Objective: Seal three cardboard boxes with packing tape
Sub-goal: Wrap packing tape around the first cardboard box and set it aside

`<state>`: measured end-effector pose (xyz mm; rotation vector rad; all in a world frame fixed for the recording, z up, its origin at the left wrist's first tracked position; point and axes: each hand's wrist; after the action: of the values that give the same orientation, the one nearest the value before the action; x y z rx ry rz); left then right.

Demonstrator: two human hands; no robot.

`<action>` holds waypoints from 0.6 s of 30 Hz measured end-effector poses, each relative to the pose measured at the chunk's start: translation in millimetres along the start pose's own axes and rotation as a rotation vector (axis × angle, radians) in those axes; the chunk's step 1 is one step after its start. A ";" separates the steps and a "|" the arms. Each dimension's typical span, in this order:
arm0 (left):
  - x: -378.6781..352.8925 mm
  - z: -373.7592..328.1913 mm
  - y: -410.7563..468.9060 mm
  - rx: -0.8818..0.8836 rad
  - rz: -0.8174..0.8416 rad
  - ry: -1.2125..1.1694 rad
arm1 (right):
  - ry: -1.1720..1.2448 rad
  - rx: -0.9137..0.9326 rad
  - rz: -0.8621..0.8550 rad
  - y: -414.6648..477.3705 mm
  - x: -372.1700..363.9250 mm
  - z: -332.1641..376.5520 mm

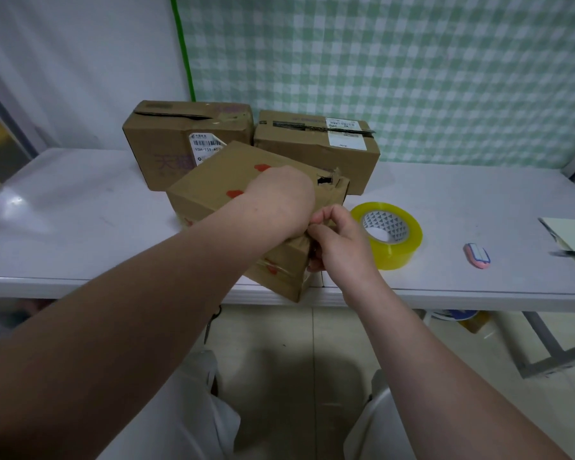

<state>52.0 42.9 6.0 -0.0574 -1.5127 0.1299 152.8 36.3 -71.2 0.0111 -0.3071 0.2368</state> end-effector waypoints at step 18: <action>4.8 41.3 -9.9 -0.131 0.093 -0.260 | -1.368 0.569 0.377 18.2 16.0 57.0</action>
<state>11.5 31.8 14.3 -0.2234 -1.7777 0.1157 146.5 55.1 -12.5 0.7056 -1.6012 0.6702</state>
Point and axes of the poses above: each hand's wrist, its own y-axis towards the middle knuckle, its own x-axis out of the back of the hand, z = x × y, and after that the axes turned 11 degrees about -y, right-handed
